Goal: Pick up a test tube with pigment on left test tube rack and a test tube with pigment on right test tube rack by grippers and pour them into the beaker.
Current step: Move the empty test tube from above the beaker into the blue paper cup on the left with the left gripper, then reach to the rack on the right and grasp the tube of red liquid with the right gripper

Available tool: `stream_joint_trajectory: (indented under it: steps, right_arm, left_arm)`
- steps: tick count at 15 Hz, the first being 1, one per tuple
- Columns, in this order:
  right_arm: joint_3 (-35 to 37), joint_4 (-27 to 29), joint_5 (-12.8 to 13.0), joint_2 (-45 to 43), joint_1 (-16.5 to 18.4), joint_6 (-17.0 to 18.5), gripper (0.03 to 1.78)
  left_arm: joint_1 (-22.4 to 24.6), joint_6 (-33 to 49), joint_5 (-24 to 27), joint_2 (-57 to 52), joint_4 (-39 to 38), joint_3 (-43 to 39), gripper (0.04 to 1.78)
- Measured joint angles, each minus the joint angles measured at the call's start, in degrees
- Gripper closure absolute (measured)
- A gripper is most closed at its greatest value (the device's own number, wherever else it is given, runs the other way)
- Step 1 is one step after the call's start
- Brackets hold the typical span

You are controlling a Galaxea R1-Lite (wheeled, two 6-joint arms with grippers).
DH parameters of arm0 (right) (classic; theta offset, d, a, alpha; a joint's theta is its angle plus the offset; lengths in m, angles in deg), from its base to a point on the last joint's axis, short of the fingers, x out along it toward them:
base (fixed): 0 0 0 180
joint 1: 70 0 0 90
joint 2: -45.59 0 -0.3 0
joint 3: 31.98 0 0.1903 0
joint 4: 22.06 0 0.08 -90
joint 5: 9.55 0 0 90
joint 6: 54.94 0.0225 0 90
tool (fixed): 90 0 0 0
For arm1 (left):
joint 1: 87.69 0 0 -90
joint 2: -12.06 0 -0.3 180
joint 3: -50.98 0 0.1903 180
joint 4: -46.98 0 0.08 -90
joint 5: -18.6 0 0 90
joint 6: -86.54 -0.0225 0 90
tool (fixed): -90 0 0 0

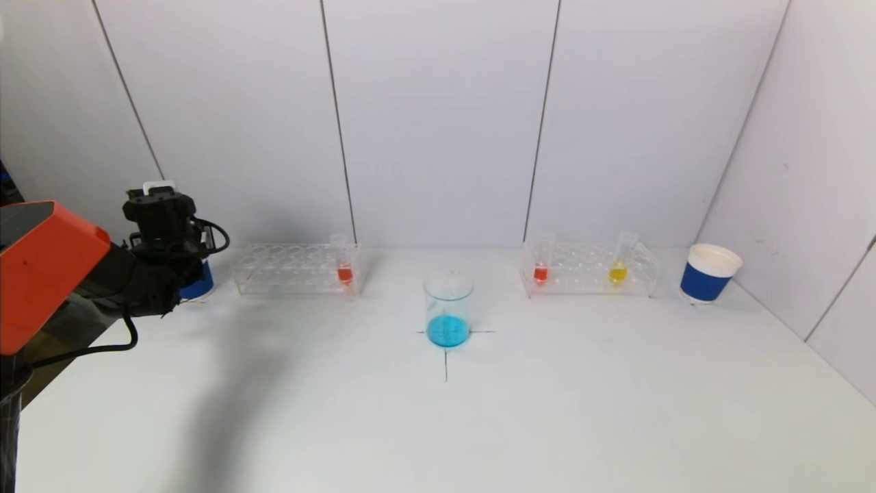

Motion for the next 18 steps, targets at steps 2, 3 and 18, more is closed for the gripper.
stream_joint_trajectory:
  steps: [2,3,18]
  right_arm:
    - [0.0,0.0,0.0,0.0,0.0,0.0,0.04]
    - [0.0,0.0,0.0,0.0,0.0,0.0,0.04]
    - [0.0,0.0,0.0,0.0,0.0,0.0,0.04]
  left_arm:
    - [0.0,0.1,0.0,0.0,0.0,0.0,1.26]
    - [0.0,0.1,0.0,0.0,-0.1,0.0,1.16]
    - [-0.4,-0.2,2.6,-9.2,4.0,-1.2,0.06]
